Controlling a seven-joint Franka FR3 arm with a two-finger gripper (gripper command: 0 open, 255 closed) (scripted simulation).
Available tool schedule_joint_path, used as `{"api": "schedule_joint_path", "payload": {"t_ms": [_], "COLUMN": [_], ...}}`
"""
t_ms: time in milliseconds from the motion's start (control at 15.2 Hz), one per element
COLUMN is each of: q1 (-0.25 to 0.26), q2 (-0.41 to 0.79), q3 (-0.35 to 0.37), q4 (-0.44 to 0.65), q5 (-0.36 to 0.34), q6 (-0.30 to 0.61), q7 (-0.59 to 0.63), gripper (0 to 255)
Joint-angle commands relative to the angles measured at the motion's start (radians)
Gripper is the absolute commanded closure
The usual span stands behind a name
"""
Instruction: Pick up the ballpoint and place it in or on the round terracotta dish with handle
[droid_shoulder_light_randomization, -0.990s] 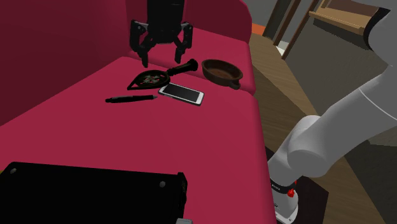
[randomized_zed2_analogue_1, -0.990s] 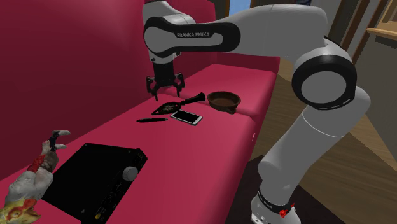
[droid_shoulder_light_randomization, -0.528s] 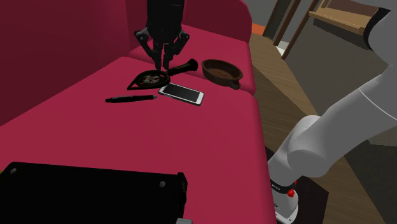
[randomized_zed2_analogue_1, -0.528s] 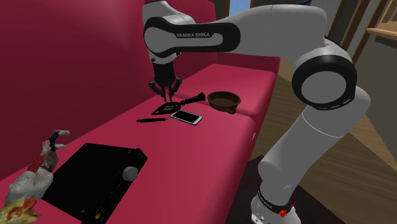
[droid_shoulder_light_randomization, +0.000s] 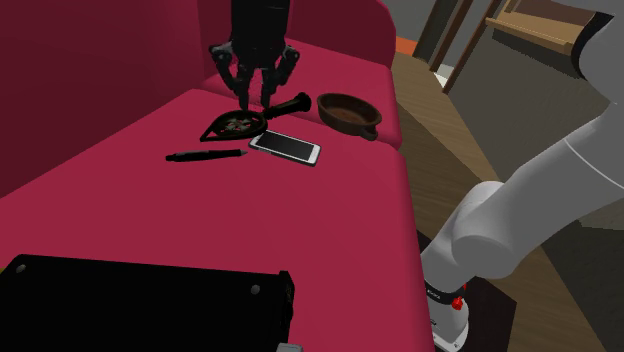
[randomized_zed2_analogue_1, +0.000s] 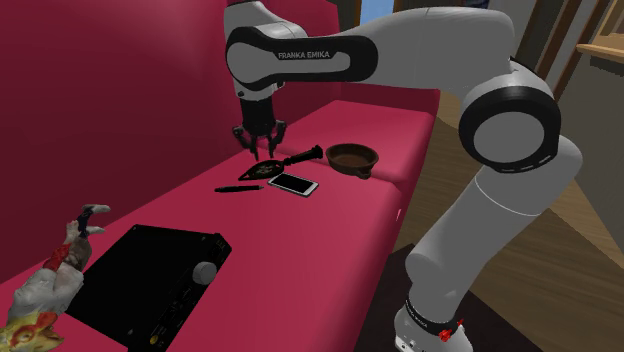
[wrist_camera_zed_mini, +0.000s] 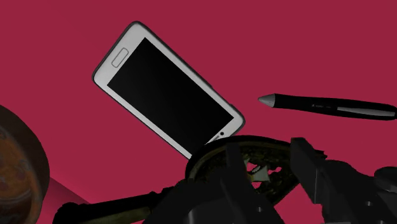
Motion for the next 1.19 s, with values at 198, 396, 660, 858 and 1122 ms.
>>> {"api": "schedule_joint_path", "payload": {"t_ms": [198, 396, 660, 858, 1122], "q1": [0.088, 0.150, 0.162, 0.161, 0.160], "q2": [0.057, 0.055, 0.063, 0.076, 0.084], "q3": [-0.005, -0.015, -0.019, -0.018, -0.018], "q4": [-0.043, -0.125, -0.173, -0.199, -0.212], "q5": [-0.080, -0.088, -0.092, -0.099, -0.104], "q6": [0.161, 0.301, 0.365, 0.403, 0.423], "q7": [-0.643, -1.141, -1.229, -1.224, -1.221], "gripper": [0, 0, 0, 0, 0]}}
